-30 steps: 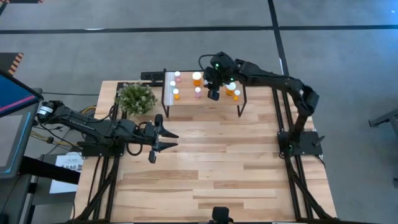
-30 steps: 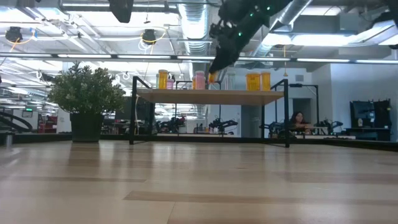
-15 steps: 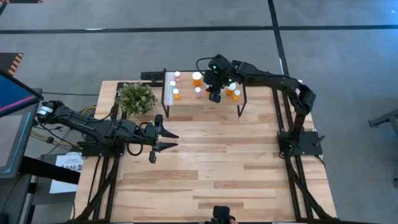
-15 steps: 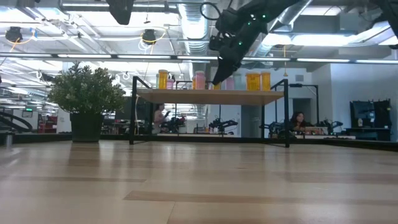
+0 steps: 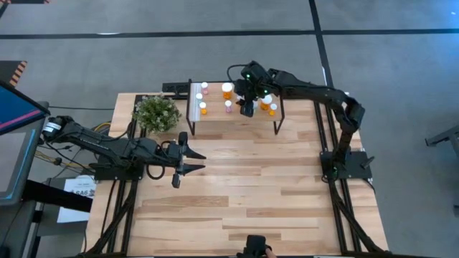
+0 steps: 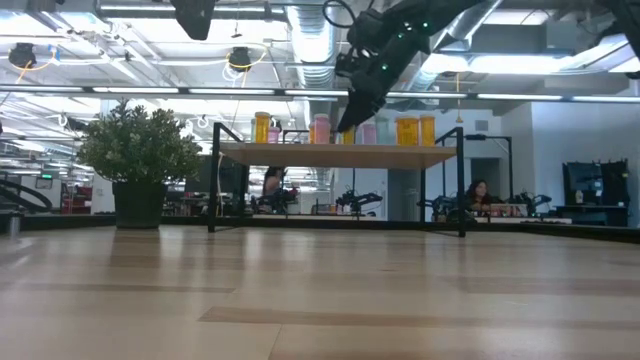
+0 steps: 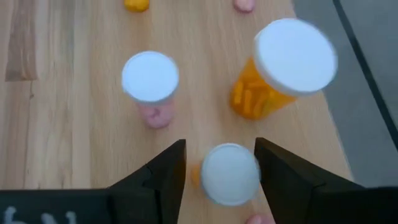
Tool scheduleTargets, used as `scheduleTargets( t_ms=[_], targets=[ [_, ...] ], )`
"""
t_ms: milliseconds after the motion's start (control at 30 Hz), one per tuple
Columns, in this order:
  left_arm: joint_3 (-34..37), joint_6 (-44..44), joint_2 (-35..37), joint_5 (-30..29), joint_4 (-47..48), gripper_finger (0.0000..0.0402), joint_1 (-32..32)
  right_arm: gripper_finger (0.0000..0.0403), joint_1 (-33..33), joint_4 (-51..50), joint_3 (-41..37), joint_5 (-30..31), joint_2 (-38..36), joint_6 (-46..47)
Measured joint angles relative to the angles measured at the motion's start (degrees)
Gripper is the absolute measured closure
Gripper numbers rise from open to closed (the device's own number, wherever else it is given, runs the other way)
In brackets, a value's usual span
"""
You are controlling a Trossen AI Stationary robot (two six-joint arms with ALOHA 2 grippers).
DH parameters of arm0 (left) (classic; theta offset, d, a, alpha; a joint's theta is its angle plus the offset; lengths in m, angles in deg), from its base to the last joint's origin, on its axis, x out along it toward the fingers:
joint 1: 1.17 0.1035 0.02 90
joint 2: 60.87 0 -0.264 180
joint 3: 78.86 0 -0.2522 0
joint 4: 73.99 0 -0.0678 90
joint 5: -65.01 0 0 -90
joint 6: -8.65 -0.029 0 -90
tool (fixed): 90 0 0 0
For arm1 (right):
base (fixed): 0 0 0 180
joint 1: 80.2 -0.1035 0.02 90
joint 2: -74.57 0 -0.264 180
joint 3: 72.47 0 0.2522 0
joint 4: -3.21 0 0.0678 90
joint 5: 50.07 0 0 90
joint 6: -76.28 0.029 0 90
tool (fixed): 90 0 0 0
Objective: Pick and place medicine bottles onto shelf by color
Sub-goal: Put the small orange pill bottle on the shelf, then return to Home Position
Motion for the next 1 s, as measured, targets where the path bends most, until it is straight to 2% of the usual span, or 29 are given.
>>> scheduleTargets(
  t_ms=[467, 567, 633, 767, 867, 1000],
  targets=[
    [0.0, -0.02, 0.0, -0.08, 0.45, 0.0278, 0.0, 0.0183, -0.98, -9.91, 10.48, -0.01, -0.09, 3.04],
    [0.0, -0.02, 0.0, -1.61, 0.47, 0.0278, 0.0, 0.0183, -1.5, -12.94, 12.15, -0.02, -0.53, 4.15],
    [0.0, -0.05, 0.02, -2.49, 0.49, 0.0278, 0.02, 0.0184, -2.27, -14.19, 12.15, -0.61, -1.99, 4.29],
    [-0.04, -0.46, 0.4, -5.03, 0.32, 0.0278, 0.14, 0.0192, -5.33, -15.78, 12.17, -5.56, -6.24, 5.42],
    [-0.75, 0.11, 1.53, -5.85, 1.43, 0.0278, 0.66, 0.0198, -8.54, -16.14, 11.91, -5.92, -10.29, 5.72],
    [-1.61, 1.11, 3.72, -5.86, 2.69, 0.0278, 1.25, 0.0205, -13.05, -12.69, 7.2, -5.92, -17.02, 7.48]
  ],
)
